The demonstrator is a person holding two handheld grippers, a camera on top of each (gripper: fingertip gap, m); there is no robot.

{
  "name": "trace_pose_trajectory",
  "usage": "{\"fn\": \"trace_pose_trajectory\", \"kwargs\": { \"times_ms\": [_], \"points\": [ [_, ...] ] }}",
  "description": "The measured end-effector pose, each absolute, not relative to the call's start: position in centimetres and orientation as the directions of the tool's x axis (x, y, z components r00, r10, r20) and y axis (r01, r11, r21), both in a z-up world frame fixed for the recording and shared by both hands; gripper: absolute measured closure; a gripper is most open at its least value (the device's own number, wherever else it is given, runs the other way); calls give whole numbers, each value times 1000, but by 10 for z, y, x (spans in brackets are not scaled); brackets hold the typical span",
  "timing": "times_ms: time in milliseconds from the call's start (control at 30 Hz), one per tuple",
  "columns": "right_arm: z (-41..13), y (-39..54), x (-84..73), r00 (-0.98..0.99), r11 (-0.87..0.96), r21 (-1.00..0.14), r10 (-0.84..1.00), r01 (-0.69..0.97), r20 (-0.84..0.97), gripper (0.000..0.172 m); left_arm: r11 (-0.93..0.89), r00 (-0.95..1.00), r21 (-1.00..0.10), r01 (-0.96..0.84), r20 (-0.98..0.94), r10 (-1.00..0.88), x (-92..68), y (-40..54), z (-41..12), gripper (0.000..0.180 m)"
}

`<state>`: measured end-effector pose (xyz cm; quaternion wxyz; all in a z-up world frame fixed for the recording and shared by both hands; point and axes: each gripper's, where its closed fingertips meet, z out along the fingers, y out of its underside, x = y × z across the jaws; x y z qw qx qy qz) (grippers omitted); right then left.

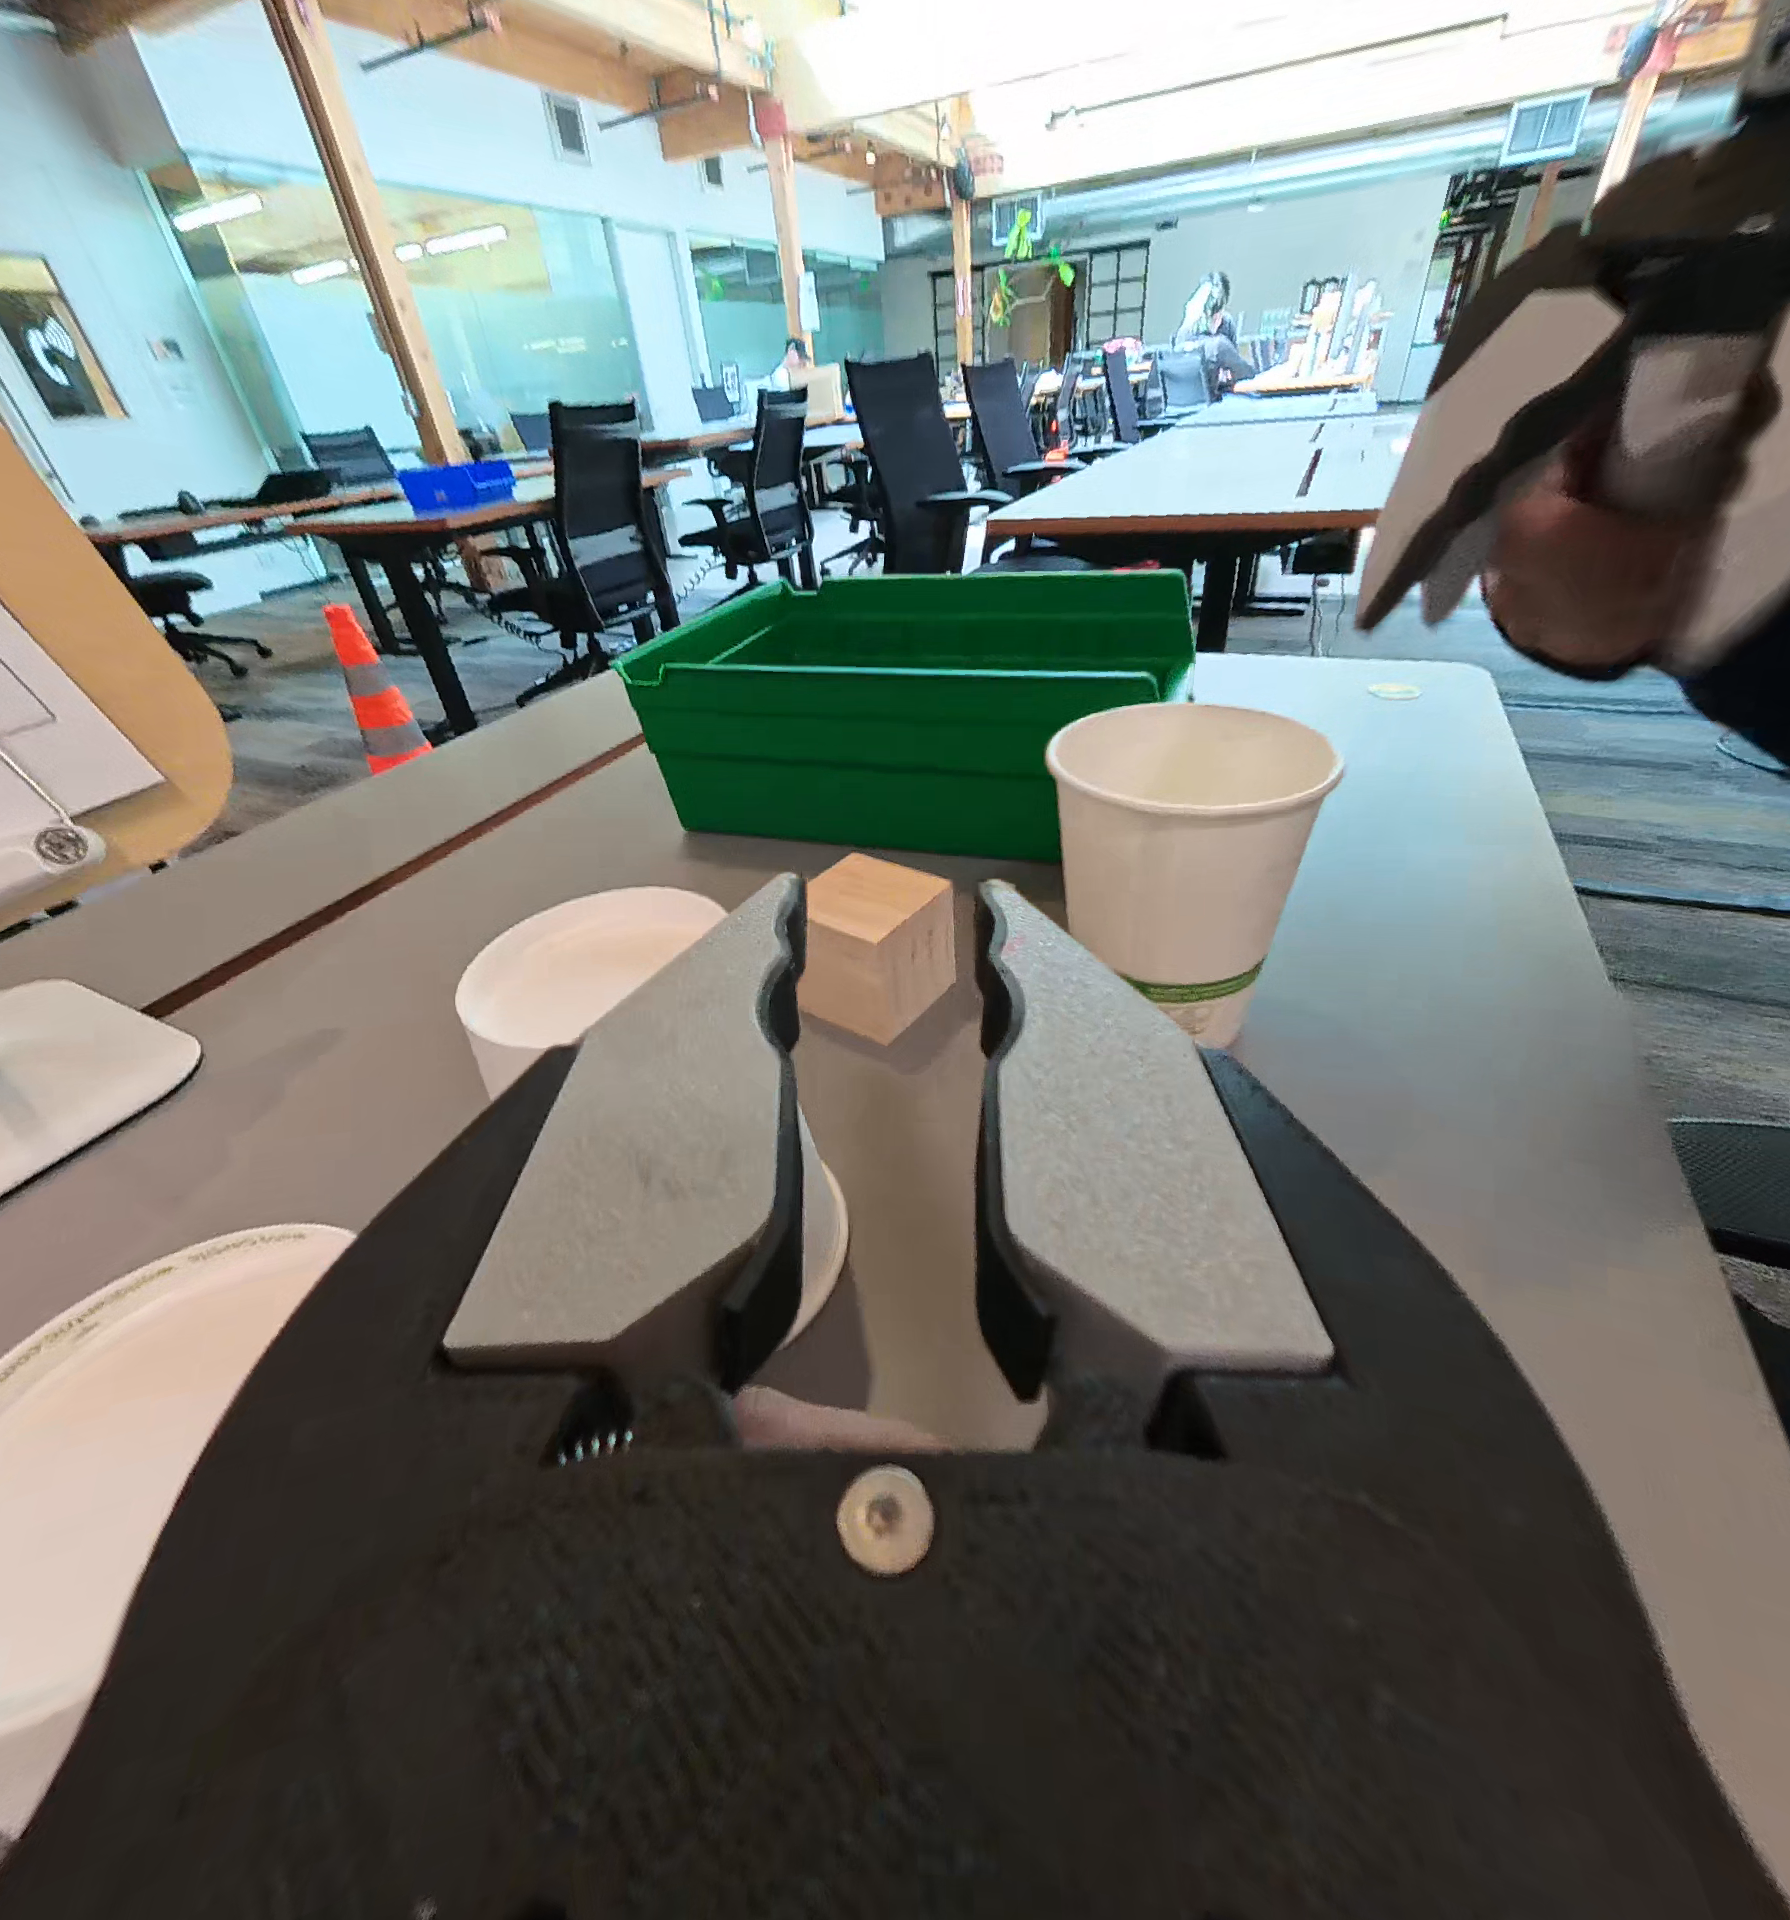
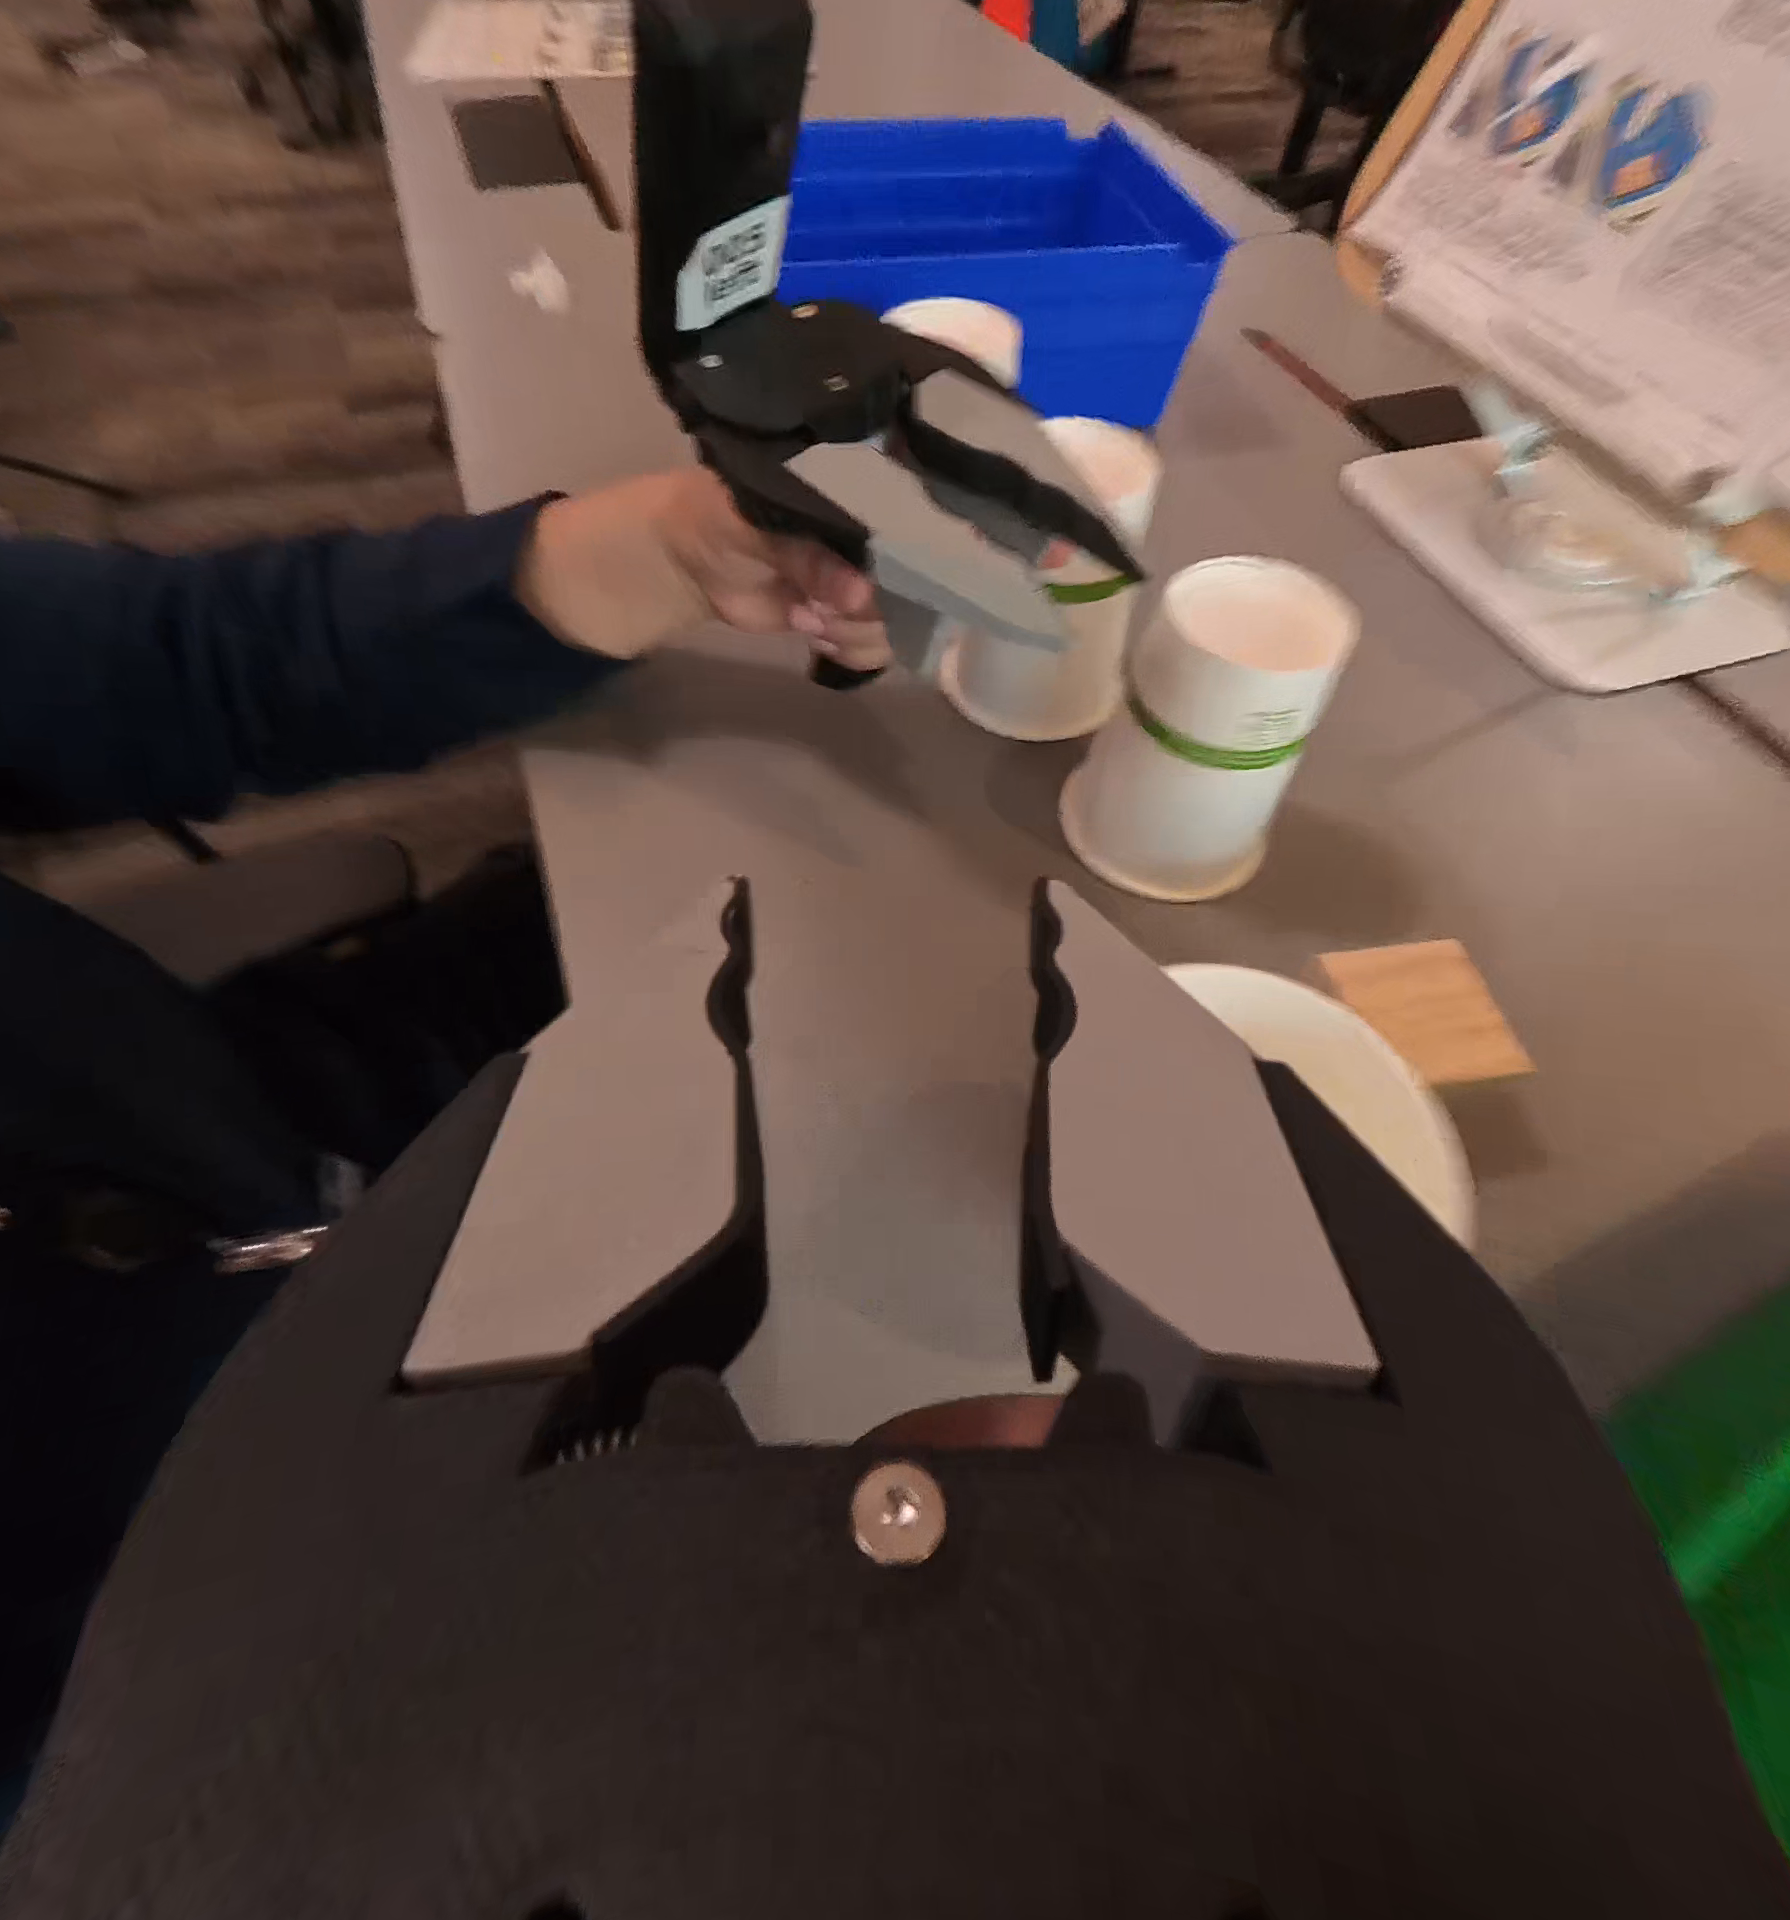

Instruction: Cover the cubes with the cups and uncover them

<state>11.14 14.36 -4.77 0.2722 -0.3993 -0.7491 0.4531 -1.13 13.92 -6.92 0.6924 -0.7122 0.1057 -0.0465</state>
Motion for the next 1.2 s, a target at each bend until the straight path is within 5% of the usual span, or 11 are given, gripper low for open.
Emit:
{"fn": "trace_pose_trajectory", "kwargs": {
  "times_ms": [133, 367, 600, 767, 967, 1200],
  "points": [
    [-87, 114, 118, -603, 279, -838, 795, 468, -72, 104, 12, 989, -995, -101, -102, -107, -26, 141, -63, 149],
    [-131, 101, 121, -613, 365, -794, 790, 486, -12, 112, -89, 987, -984, -153, -148, -57, -37, 162, -81, 152],
    [-115, 92, 122, -622, 350, -833, 783, 430, 8, 124, -160, 990, -977, -140, -133, -57, -44, 171, -94, 180],
    [-110, 86, 123, -603, 301, -855, 798, 422, -17, 130, -163, 980, -968, -190, -178, -86, -41, 165, -91, 180],
    [-98, 79, 119, -580, 199, -901, 812, 385, -69, 130, 119, 956, -979, -167, -191, -224, -9, 142, -42, 180],
    [-59, 94, 105, -511, -74, -953, 830, 295, -222, 129, 458, 811, -876, 149, -157, -564, 34, 69, 26, 180]
  ]
}}
